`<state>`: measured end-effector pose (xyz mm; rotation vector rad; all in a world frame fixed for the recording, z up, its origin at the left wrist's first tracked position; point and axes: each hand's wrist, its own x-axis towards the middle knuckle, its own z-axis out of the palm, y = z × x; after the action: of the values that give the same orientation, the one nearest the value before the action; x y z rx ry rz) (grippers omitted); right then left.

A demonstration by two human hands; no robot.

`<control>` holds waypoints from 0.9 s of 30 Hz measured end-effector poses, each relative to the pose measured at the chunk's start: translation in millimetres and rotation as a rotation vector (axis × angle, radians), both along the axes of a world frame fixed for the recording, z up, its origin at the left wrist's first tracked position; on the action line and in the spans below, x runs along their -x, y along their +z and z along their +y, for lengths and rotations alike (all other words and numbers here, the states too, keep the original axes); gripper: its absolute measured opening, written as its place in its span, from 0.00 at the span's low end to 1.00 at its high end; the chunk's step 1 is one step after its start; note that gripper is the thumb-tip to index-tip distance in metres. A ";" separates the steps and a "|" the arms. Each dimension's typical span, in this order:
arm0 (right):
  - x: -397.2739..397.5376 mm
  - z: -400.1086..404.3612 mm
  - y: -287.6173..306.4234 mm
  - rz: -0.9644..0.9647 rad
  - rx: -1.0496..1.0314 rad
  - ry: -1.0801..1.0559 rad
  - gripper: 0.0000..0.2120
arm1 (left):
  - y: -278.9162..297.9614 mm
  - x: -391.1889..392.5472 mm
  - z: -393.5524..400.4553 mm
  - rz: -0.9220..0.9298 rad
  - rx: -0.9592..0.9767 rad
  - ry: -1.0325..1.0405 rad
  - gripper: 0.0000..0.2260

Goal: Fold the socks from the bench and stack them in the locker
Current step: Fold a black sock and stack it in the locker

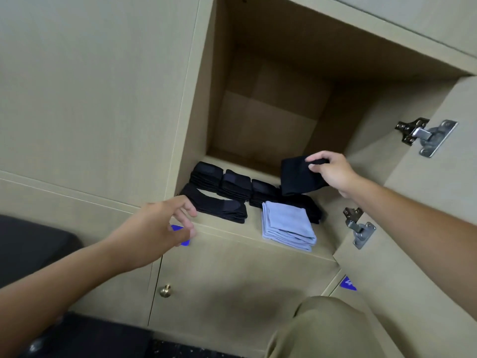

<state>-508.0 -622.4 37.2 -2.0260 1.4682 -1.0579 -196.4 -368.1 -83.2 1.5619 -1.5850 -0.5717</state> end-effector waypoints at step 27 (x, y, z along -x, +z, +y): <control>15.8 -83.3 -56.4 0.316 -0.298 -0.137 0.13 | -19.9 -12.5 -1.0 -0.128 -0.090 0.049 0.10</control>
<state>-523.9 -705.7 -19.2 -1.9598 1.8216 -0.5378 -183.8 -369.1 -103.0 1.7304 -1.6295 -0.5321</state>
